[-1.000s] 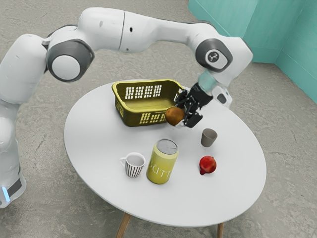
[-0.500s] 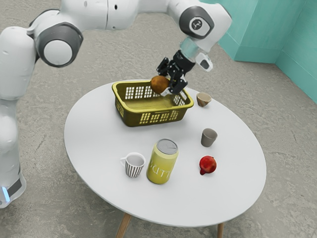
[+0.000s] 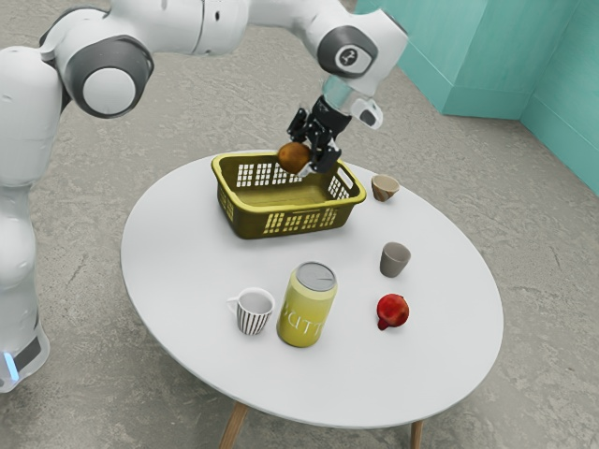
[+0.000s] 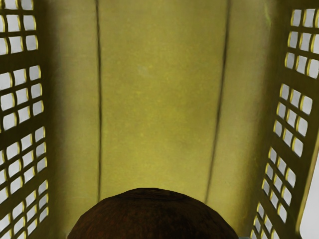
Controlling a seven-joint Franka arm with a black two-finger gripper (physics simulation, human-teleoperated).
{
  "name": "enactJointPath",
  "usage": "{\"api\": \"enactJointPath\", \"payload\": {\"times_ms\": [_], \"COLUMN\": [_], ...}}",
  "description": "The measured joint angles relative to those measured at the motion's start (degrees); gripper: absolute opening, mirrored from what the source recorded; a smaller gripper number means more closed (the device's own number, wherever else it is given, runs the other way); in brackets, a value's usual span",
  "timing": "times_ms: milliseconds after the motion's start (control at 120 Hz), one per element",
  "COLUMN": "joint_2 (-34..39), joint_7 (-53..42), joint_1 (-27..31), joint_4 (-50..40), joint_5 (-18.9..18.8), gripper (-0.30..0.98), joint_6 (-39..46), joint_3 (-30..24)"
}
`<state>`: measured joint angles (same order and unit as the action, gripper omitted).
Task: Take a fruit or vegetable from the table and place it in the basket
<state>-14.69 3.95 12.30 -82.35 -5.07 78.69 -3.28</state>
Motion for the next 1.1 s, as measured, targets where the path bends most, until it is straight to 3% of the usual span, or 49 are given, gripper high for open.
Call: {"api": "enactJointPath", "payload": {"times_ms": [458, 1100], "joint_2": [-0.28, -0.88], "joint_7": [-3.38, -5.45], "joint_1": [0.09, 0.14], "joint_4": [-6.17, -9.41], "joint_5": [0.57, 1.54], "gripper": [0.32, 0.32], "joint_6": [8.49, 13.29], "joint_3": [0.73, 1.93]}}
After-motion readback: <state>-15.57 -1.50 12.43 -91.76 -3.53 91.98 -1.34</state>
